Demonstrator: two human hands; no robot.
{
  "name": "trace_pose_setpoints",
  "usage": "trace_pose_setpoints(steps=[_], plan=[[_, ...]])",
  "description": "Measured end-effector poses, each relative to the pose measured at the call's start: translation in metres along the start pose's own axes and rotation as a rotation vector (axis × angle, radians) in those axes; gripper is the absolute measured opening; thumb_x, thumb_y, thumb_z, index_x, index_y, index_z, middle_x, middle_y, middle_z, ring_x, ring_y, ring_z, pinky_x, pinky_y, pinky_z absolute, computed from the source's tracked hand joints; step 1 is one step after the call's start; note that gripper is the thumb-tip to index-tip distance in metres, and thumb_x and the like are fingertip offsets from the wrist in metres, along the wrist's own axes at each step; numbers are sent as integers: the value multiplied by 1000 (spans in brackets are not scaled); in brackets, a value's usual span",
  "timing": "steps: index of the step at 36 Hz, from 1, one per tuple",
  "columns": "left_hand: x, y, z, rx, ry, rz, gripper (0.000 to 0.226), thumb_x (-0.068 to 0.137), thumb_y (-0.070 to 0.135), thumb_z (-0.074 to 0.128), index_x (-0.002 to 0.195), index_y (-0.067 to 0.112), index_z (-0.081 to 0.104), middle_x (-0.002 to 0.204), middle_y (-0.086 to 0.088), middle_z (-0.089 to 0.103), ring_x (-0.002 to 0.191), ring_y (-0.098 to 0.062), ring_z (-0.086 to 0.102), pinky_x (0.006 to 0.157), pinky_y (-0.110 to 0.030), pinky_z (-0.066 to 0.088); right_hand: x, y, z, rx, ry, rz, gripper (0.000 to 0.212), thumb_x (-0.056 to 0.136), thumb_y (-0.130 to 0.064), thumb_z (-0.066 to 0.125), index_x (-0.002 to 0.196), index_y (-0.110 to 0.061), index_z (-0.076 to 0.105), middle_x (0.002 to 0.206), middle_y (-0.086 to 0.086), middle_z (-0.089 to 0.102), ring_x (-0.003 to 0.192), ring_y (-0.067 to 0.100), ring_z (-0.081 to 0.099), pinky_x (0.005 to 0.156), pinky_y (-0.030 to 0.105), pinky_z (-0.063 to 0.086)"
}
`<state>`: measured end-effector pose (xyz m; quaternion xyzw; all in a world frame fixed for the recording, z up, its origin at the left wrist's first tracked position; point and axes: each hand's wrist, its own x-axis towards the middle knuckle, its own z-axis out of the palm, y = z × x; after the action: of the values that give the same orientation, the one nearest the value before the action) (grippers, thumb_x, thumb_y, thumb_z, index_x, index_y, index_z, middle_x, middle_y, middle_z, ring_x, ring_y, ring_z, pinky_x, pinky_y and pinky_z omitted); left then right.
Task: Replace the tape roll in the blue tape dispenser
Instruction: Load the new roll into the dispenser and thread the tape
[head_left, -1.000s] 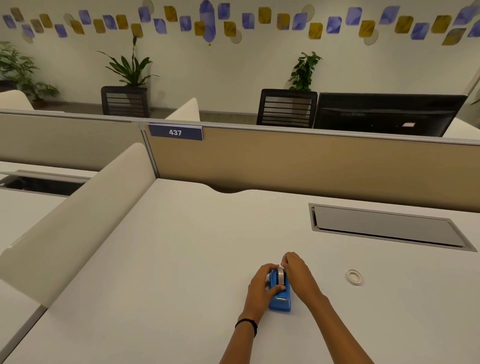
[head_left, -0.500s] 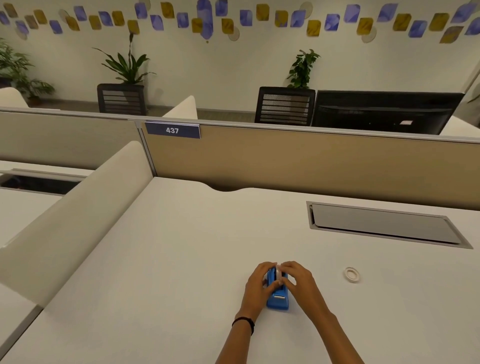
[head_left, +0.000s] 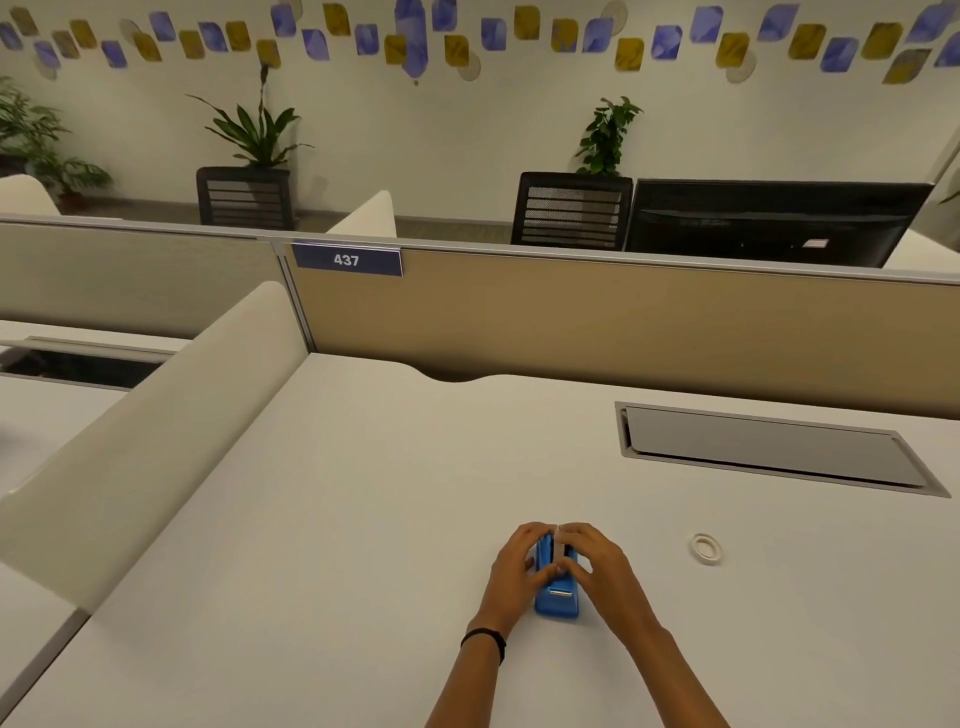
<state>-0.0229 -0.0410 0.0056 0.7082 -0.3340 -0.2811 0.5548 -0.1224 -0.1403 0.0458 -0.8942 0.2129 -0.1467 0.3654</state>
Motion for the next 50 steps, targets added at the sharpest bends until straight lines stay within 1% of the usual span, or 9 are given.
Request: trace_pose_setpoints(steps=[6, 11, 16, 20, 27, 34, 37, 44, 50], plan=[[0, 1, 0, 24, 8, -4, 42, 84, 21, 66, 123, 16, 52, 127, -1, 54, 115, -10, 52, 96, -14, 43, -1, 5, 7, -71, 40, -15, 13, 87, -13, 57, 97, -7, 63, 104, 10, 67, 84, 14, 64, 72, 0, 41], [-1, 3, 1, 19, 11, -19, 42, 84, 25, 66, 122, 19, 51, 127, 0, 54, 116, -11, 52, 96, -14, 43, -2, 11, 15, -56, 18, 12, 24, 90, -19, 52, 111, -7, 54, 106, 8, 64, 87, 17, 66, 76, 12, 51], [-1, 3, 0, 29, 15, -26, 45, 83, 26, 67, 124, 17, 51, 128, -1, 54, 116, -11, 52, 94, -12, 43, 2, 12, 15, 85, 50, 211, 20, 93, -13, 47, 108, -1, 53, 92, 7, 59, 79, 15, 63, 65, 1, 46], [0, 3, 0, 34, 10, -30, 46, 84, 23, 66, 126, 13, 50, 130, -4, 53, 119, -15, 51, 102, -24, 43, 8, 7, 11, 142, 65, 227, 20, 92, -12, 47, 104, 2, 53, 88, 4, 56, 69, 4, 55, 63, -1, 44], [-1, 5, 1, 22, 20, -44, 48, 84, 21, 66, 127, 11, 48, 133, -6, 52, 122, -18, 50, 106, -33, 43, 12, -1, 2, 33, 75, 117, 12, 93, -15, 48, 90, -6, 56, 85, 5, 60, 71, 13, 57, 65, 12, 45], [-3, 6, 1, 41, 16, -28, 49, 83, 23, 68, 126, 14, 48, 131, -4, 53, 120, -17, 51, 104, -29, 43, 12, -6, -6, 75, 38, 181, 25, 90, -21, 49, 102, 0, 57, 99, 17, 65, 85, 22, 60, 77, 16, 43], [-3, 5, 3, 51, 13, -18, 50, 82, 25, 69, 126, 15, 47, 129, -2, 53, 119, -15, 51, 103, -27, 43, 13, -8, -8, 23, 41, 159, 15, 92, -18, 48, 93, -6, 56, 89, 15, 66, 72, 16, 58, 64, 9, 43], [-4, 1, 4, 66, 15, -1, 46, 82, 25, 69, 123, 20, 48, 124, 5, 52, 115, -10, 51, 98, -16, 42, 16, -4, -10, 90, 11, 277, 24, 94, -16, 45, 109, 1, 52, 110, 22, 63, 96, 33, 60, 88, 35, 48], [-6, -1, 2, 51, -8, 20, 42, 85, 27, 65, 123, 22, 47, 124, 9, 51, 115, -5, 50, 92, -7, 42, 20, -15, -16, 96, 59, 269, 16, 94, -18, 43, 90, -6, 52, 89, 17, 68, 79, 29, 66, 67, 21, 49]])
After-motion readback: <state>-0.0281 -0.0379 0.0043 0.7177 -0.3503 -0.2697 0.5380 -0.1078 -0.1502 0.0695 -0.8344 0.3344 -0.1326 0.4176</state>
